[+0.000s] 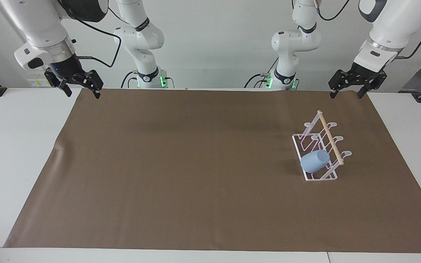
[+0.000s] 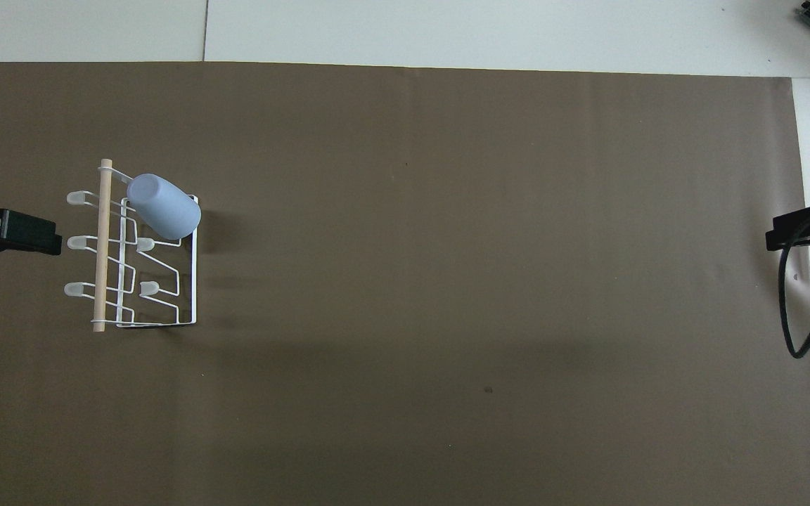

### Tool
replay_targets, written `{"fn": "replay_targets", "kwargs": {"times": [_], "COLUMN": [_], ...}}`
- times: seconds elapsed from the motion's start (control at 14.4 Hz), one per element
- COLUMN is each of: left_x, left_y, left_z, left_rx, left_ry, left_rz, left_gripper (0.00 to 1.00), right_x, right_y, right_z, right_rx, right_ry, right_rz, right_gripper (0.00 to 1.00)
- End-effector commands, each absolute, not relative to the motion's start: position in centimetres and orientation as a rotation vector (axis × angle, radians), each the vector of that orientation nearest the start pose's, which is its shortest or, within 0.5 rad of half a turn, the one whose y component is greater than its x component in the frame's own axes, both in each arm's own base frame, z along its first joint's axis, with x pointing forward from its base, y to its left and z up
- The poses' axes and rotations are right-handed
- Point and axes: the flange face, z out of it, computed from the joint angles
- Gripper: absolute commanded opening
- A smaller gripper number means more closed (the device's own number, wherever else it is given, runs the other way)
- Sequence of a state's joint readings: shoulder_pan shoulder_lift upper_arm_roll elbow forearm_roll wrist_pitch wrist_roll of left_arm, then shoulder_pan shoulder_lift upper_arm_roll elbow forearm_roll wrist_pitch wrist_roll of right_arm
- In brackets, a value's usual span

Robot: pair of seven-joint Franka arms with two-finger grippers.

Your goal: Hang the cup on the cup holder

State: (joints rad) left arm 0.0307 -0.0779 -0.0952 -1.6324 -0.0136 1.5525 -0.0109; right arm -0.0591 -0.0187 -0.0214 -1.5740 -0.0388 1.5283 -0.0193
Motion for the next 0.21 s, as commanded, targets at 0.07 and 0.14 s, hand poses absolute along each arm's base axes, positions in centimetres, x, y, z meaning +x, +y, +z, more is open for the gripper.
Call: {"fn": "replay_targets", "kwargs": {"times": [0.07, 0.14], "left_x": [51.66, 51.64], "left_y": [-3.52, -3.62], "left_z": [63.60, 63.51], "left_rx": [-3.157, -3.158], "left_ry": [0.092, 0.094], "left_rz": [0.014, 0.019], "left_gripper": [1.00, 1.00], "right_x": [53.50, 53.50], "right_y": [-4.99, -4.99], "right_z": [63.03, 63.03], "right_rx": [-3.177, -3.177], "right_ry": [0.123, 0.123], "right_rz": [0.035, 0.035], "right_gripper": [1.00, 1.00]}}
